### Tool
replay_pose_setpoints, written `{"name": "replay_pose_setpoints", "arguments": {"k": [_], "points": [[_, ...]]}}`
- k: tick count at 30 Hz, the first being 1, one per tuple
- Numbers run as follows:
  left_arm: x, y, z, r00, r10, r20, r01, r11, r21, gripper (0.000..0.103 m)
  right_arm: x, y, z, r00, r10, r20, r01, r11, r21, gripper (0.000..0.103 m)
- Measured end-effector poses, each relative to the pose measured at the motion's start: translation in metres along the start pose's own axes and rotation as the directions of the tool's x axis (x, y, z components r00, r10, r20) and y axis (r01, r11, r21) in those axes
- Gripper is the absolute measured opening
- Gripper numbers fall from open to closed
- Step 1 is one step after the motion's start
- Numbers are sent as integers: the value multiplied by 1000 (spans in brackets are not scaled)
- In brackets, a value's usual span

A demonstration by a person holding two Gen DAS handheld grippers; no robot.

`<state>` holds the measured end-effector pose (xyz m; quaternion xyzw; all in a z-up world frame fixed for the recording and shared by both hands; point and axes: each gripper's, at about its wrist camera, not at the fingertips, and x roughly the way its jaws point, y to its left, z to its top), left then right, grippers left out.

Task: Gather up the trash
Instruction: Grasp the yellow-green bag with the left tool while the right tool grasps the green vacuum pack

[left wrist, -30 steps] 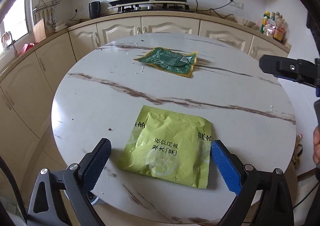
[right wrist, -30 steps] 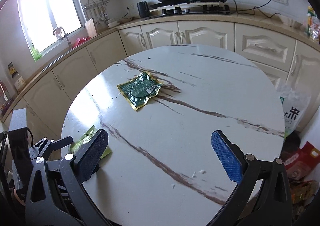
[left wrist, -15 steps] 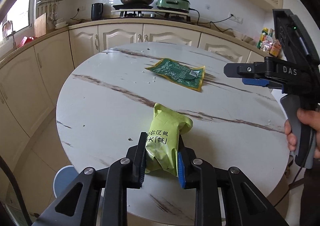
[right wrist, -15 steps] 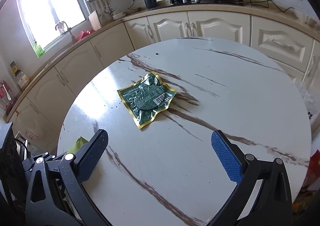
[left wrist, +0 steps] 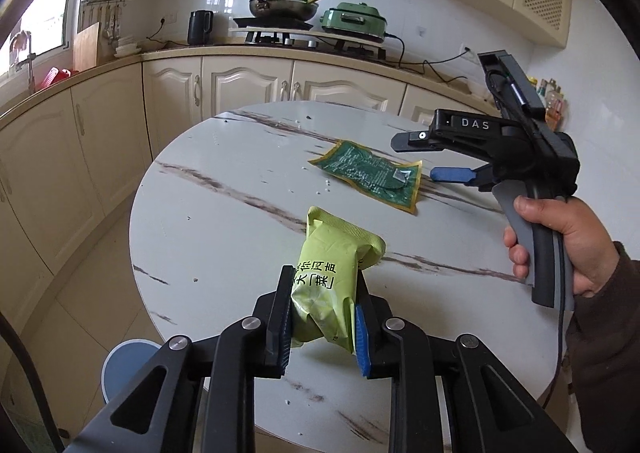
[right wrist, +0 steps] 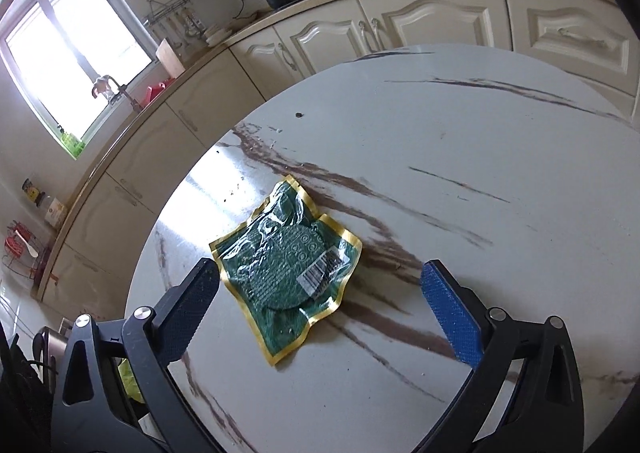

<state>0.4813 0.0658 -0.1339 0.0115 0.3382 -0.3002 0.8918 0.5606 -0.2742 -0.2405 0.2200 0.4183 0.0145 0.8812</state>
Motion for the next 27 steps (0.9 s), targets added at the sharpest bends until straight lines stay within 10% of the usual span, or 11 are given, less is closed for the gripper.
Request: {"name": "replay_pose_setpoints", "arguments": {"k": [9,27], "points": [[-4,-5,2,1000,-5,10,5,1000,-16,21,22,11,-1,998,24,-53,-26,999,-35,3],[-25,-10,17,998,-2,56,6,998,-66,21,-59,85,-18,991,114,65,-96,968,-233,2]]}}
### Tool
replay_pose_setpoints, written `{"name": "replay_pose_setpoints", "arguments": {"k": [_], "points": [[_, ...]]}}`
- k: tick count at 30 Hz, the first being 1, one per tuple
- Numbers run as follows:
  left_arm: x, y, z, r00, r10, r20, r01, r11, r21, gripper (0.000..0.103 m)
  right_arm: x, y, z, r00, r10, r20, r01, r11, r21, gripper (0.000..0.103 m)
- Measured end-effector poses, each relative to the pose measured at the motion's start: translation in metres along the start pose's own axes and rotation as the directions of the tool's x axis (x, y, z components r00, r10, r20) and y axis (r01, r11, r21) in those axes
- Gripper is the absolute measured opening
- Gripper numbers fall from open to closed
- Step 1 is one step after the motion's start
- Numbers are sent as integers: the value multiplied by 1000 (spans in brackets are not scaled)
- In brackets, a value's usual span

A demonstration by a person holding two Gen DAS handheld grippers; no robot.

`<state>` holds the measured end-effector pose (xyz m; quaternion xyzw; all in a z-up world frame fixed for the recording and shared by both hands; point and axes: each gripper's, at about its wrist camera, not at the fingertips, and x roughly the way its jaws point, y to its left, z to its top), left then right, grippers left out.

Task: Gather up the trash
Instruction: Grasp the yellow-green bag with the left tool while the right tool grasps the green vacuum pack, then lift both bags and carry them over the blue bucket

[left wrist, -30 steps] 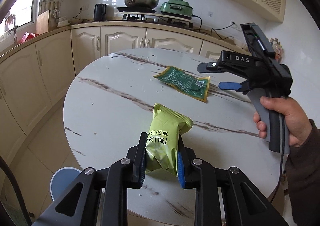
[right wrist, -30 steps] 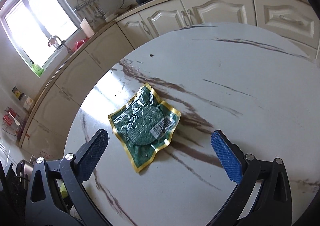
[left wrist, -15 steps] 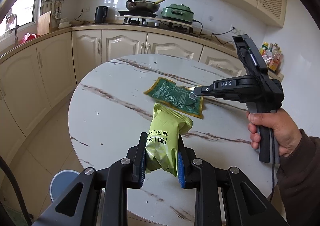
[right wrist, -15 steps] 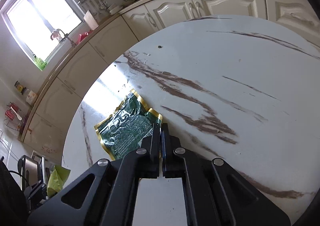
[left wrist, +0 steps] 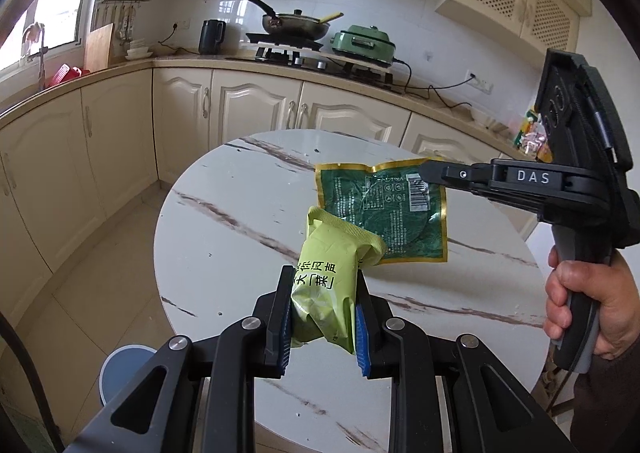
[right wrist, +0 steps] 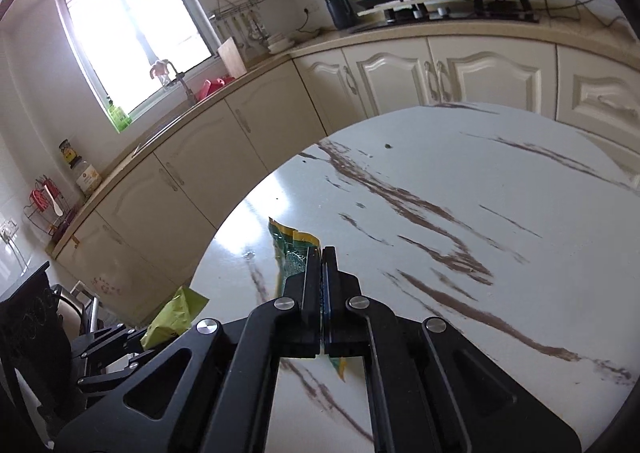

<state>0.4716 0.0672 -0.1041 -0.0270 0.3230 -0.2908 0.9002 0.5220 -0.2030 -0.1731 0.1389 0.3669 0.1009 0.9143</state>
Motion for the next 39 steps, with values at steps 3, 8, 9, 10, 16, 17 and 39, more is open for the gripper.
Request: {"name": "replay_pose_setpoints", "arguments": {"k": [3,8,9,10,16,17,39], "points": [[-12,4,-1,1000,15,21,-15,1000,-9,21,-10,31,1,1000,20,16,-19,998,-55,2],[-34,21,-6,997,55,50,-53,998,-43,21,-9,88,0,997,79,11,-77,989,-130,2],[-41,26,-8,996,65,57,-62,997,-53,21,-6,100,-1,995,97,9,-94,985,-143,2],[-48,34,-10,995,80,64,-76,995,-65,21,-2,113,-2,994,112,-4,-112,981,-157,2],[-87,94,-37,979,195,63,-185,973,-139,21,46,203,-20,978,195,-77,-208,945,-251,2],[-92,109,-44,974,220,49,-211,966,-151,21,58,215,-26,974,206,-90,-223,940,-258,2],[65,336,-185,880,228,-418,-400,829,-390,24,410,263,-171,842,53,-537,-213,947,-240,3]]}}
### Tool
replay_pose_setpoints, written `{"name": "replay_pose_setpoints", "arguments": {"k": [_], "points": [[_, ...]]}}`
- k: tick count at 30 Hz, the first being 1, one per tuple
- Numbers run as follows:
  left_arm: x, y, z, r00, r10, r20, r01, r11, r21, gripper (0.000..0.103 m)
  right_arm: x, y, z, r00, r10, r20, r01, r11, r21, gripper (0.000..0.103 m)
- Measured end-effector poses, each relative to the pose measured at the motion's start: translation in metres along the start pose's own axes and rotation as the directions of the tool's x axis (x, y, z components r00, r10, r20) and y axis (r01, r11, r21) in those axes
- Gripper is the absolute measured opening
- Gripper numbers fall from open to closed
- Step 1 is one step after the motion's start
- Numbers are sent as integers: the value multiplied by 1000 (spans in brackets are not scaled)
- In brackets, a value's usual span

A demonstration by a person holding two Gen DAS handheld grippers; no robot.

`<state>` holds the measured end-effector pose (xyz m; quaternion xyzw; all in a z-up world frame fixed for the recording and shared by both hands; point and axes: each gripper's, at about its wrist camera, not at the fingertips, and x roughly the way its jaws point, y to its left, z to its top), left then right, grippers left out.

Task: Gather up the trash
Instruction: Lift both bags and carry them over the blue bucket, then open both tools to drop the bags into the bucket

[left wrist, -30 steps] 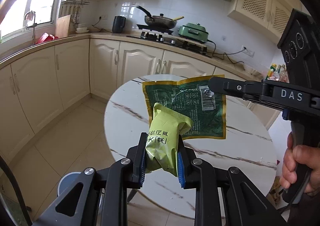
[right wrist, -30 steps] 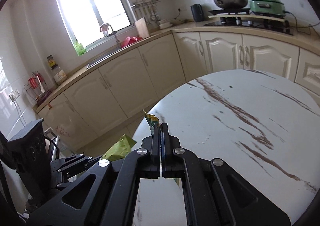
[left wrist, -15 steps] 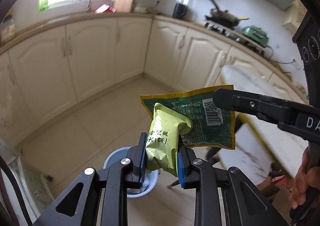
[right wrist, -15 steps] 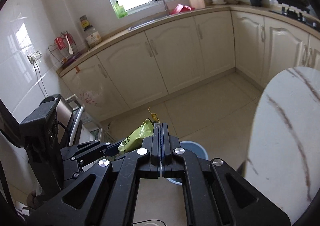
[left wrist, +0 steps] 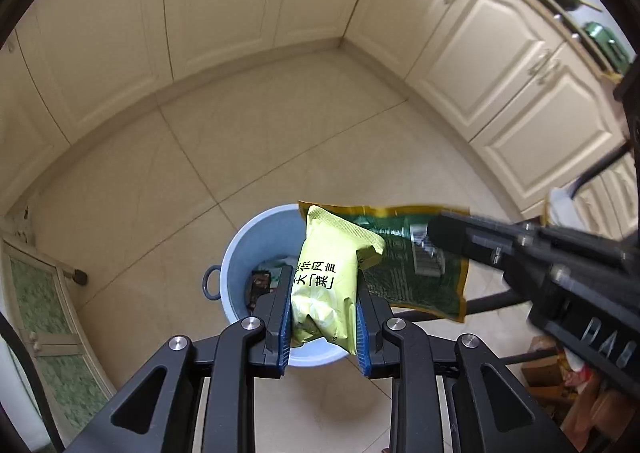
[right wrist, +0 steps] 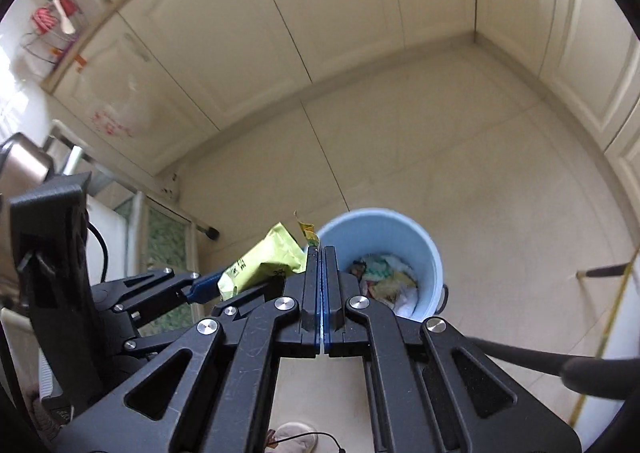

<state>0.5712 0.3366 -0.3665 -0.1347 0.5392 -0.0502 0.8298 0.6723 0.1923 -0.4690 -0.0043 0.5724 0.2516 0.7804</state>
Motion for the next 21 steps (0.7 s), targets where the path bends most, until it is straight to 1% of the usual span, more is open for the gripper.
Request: {"name": "replay_pose_setpoints", "arguments": {"k": [1,2,3,4,5,6,7,8,9,10,11,13,14,16,17,19,20,21], "points": [[8,2,5,1000,12,-16,-12,1000,-6,26,8,-4,-1,1000,-2,-13,2,1000,4,8],[17,4,9,999,15,-35,-16,1000,-11,28,14,-8,-2,1000,-14,-23,14,1000,10,10],[23,2,13,999,22,-48,-23,1000,-13,36,18,-12,-2,999,-28,-30,28,1000,14,14],[28,0,17,998,37,-54,-38,999,-20,42,19,-14,-3,999,-38,-30,38,999,15,17],[32,-5,23,997,55,-53,-56,998,-29,56,19,-17,-4,998,-49,-31,49,999,15,18],[34,-5,23,996,70,-52,-72,997,-39,65,19,-16,-7,997,-64,-31,64,998,14,25],[35,-6,22,997,64,-52,-67,997,-46,67,20,-12,-6,996,-82,-29,83,997,11,35],[35,-6,22,998,45,-54,-48,998,-52,67,14,-13,-7,995,-102,-14,102,995,6,38],[34,-5,21,997,46,-57,-49,997,-56,67,9,-12,-7,993,-118,-3,118,993,0,41],[30,-5,24,996,62,-59,-65,996,-58,67,5,-10,-8,991,-133,6,133,991,-4,44],[23,-9,28,996,74,-47,-77,995,-61,67,-4,-9,-8,989,-146,26,146,989,-6,45],[1,-14,27,996,93,13,-91,993,-77,67,-22,-4,-9,987,-152,60,154,988,-16,51],[-15,-22,25,994,101,44,-97,992,-79,67,-36,1,-9,984,-155,85,157,987,-27,53],[-45,-30,18,986,128,105,-120,990,-76,67,-58,12,-8,976,-172,131,179,983,-42,62],[-64,-34,15,978,146,146,-136,988,-74,67,-74,18,-9,973,-169,156,179,982,-53,64],[-106,-44,8,955,178,238,-165,983,-76,71,-109,31,-13,960,-170,224,191,979,-76,73],[-127,-47,0,942,187,279,-171,982,-78,77,-127,40,-17,951,-175,254,202,975,-88,75],[-146,-55,-7,928,201,315,-185,980,-78,80,-143,46,-20,944,-174,281,209,973,-99,81]]}}
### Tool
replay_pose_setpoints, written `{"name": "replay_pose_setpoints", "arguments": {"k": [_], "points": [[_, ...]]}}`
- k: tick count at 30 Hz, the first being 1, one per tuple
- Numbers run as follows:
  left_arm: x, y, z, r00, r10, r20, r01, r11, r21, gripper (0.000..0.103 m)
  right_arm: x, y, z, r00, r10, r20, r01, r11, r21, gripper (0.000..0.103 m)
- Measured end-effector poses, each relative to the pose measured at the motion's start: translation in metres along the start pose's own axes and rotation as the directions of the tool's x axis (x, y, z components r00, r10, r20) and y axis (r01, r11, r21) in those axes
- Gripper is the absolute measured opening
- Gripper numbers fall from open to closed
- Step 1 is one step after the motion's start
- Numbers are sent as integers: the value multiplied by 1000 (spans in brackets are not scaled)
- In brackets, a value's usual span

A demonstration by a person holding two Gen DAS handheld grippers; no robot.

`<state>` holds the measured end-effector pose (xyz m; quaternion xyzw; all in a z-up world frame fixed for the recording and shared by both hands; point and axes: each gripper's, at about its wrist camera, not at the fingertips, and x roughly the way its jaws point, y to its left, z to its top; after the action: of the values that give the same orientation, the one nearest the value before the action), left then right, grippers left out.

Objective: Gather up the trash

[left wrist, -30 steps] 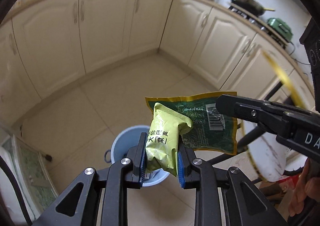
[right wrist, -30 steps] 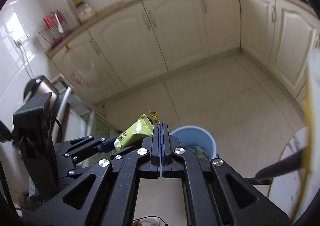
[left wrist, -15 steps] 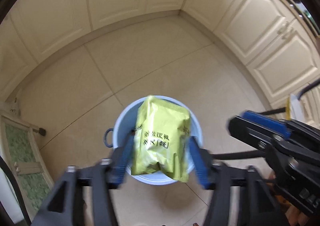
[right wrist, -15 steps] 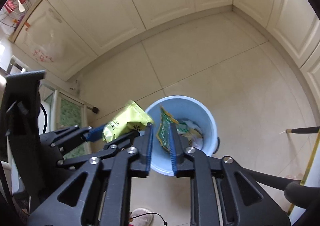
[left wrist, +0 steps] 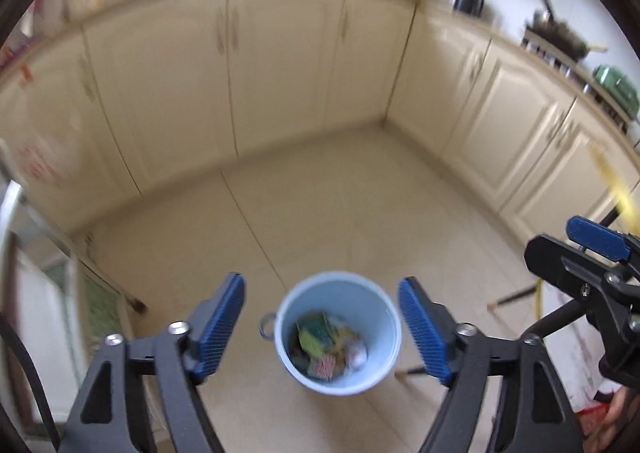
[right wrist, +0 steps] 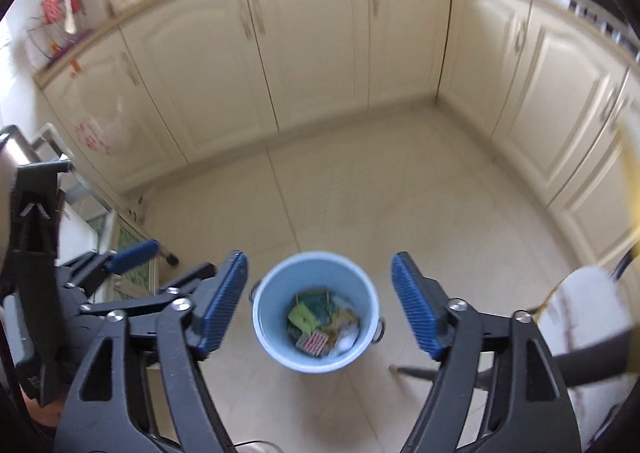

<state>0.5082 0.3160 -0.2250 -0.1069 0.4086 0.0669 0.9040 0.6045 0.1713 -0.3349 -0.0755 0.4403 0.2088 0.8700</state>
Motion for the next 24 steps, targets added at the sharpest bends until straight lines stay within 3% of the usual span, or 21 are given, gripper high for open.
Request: {"name": "replay_pose_setpoints", "arguments": {"k": [2,4,8,12,19,20,24], "points": [[-48,-10,-5,995,18,95,-19,1000,14,85,-41,4,2,998,-12,64,14,1000,-23,85],[-89,-19,-13,986,13,165,-17,999,27,93,-82,12,4,991,-39,131,46,998,-47,96],[-171,-42,-39,960,-17,281,2,998,56,99,-163,20,-4,968,-79,238,97,993,-62,102],[-253,-57,-88,923,-48,383,11,995,99,102,-242,20,-19,935,-135,329,154,988,-32,103],[-362,-81,-167,861,-115,495,53,989,138,102,-379,14,-65,859,-234,456,231,971,63,103],[-378,-74,-200,851,-125,509,59,988,145,102,-399,13,-72,845,-249,474,236,968,87,103],[-453,-69,-263,810,-168,562,81,981,177,102,-465,12,-92,791,-302,533,263,953,151,103]]}}
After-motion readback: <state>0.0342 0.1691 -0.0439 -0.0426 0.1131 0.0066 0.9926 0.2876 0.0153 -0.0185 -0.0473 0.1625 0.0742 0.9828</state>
